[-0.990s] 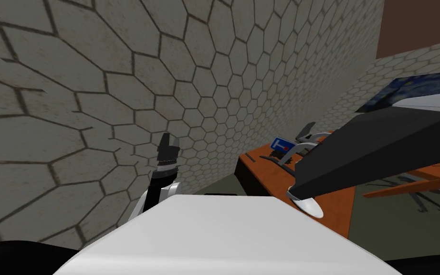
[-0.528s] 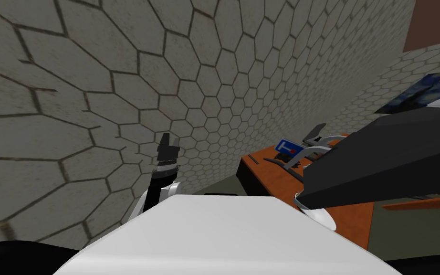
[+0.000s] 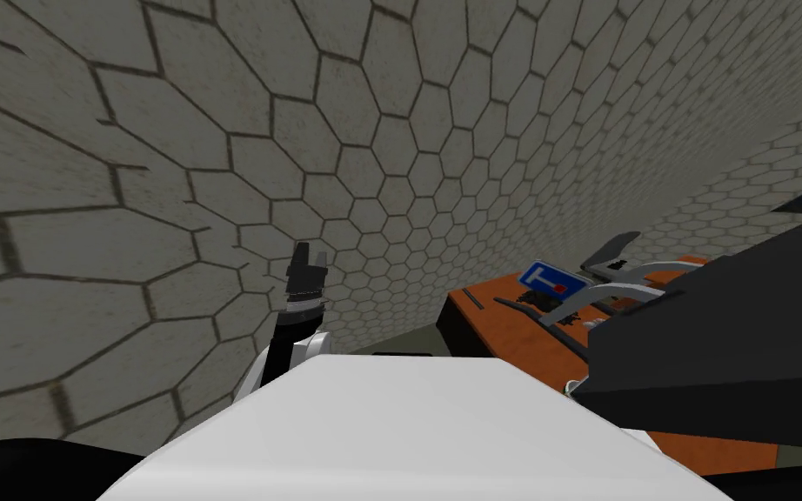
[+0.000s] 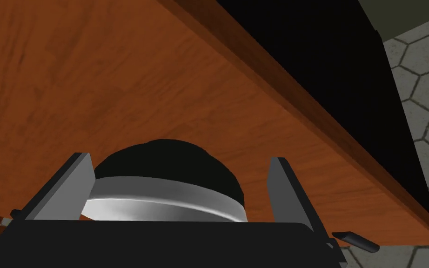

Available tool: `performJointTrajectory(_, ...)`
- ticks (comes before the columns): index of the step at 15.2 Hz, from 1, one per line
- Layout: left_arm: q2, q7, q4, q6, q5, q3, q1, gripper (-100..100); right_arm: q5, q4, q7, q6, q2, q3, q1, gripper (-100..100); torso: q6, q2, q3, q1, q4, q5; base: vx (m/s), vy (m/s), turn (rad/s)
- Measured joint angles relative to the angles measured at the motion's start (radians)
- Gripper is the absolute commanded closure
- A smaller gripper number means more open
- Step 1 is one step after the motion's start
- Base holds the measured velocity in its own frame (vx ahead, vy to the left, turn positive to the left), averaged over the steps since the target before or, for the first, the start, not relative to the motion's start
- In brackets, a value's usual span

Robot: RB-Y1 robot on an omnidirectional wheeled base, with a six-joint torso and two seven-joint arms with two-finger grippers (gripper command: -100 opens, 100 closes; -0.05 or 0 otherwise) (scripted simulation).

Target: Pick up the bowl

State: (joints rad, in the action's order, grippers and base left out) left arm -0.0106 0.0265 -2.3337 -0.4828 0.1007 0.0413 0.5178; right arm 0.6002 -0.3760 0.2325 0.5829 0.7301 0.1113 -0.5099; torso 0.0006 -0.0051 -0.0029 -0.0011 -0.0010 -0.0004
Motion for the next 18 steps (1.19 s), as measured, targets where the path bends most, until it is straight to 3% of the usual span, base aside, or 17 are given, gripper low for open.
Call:
performJointTrajectory(3, 0.000, 0.000, 0.000, 0.000, 0.000, 0.000, 0.000, 0, 0.018, 0.122, 0.035, 0.018, 0.010, 0.014, 0.035, -100, -0.002, -0.002, -0.001, 0.000, 0.000, 0.000, 0.103, 0.011, 0.293)
performJointTrajectory(4, 0.000, 0.000, 0.000, 0.000, 0.000, 0.000, 0.000, 0, 0.021, 0.225, 0.077, 0.053, 0.020, 0.029, 0.093, -100, -0.003, -0.004, -0.002, -0.001, 0.000, 0.000, 0.098, -0.005, 0.242)
performJointTrajectory(7, 0.000, 0.000, 0.000, 0.000, 0.000, 0.000, 0.000, 0, 0.023, 0.344, 0.132, 0.097, 0.031, 0.035, 0.151, -100, 0.000, 0.001, 0.000, 0.000, 0.000, 0.000, 0.023, -0.004, 0.002)
performJointTrajectory(8, 0.000, 0.000, 0.000, 0.000, 0.000, 0.000, 0.000, 0, 0.030, 0.299, 0.110, 0.074, 0.023, 0.027, 0.114, -100, 0.001, 0.004, 0.002, 0.000, 0.001, 0.000, -0.011, 0.003, -0.019)
performJointTrajectory(10, 0.000, 0.000, 0.000, 0.000, 0.000, 0.000, 0.000, 0, 0.044, 0.123, 0.017, -0.012, 0.016, 0.008, 0.005, -100, 0.001, 0.006, 0.004, 0.001, 0.001, 0.000, 0.003, 0.006, 0.076)
performJointTrajectory(12, 0.000, 0.000, 0.000, 0.000, 0.000, 0.000, 0.000, 0, 0.046, 0.257, 0.070, 0.024, 0.024, 0.035, 0.068, -100, -0.003, 0.001, 0.001, 0.000, 0.001, 0.000, 0.106, 0.002, 0.435)
performJointTrajectory(15, 0.000, 0.000, 0.000, 0.000, 0.000, 0.000, 0.000, 0, 0.072, 0.228, 0.065, -0.002, 0.018, 0.035, 0.038, -100, -0.001, -0.004, -0.002, -0.001, 0.000, 0.000, 0.129, -0.028, 0.150)
performJointTrajectory(16, 0.000, 0.000, 0.000, 0.000, 0.000, 0.000, 0.000, 0, 0.075, 0.287, 0.098, 0.012, 0.019, 0.048, 0.075, -100, -0.010, -0.008, -0.003, -0.002, 0.003, 0.000, 0.132, -0.038, 0.171)
performJointTrajectory(17, 0.000, 0.000, 0.000, 0.000, 0.000, 0.000, 0.000, 0, 0.086, 0.290, 0.102, 0.010, 0.016, 0.046, 0.063, -100, -0.017, -0.013, -0.004, -0.002, 0.005, -0.002, 0.105, -0.036, 0.117)
performJointTrajectory(18, 0.000, 0.000, 0.000, 0.000, 0.000, 0.000, 0.000, 0, 0.088, 0.325, 0.126, 0.018, 0.015, 0.055, 0.086, -100, -0.030, -0.021, -0.006, -0.003, 0.009, -0.004, 0.076, -0.021, 0.201)
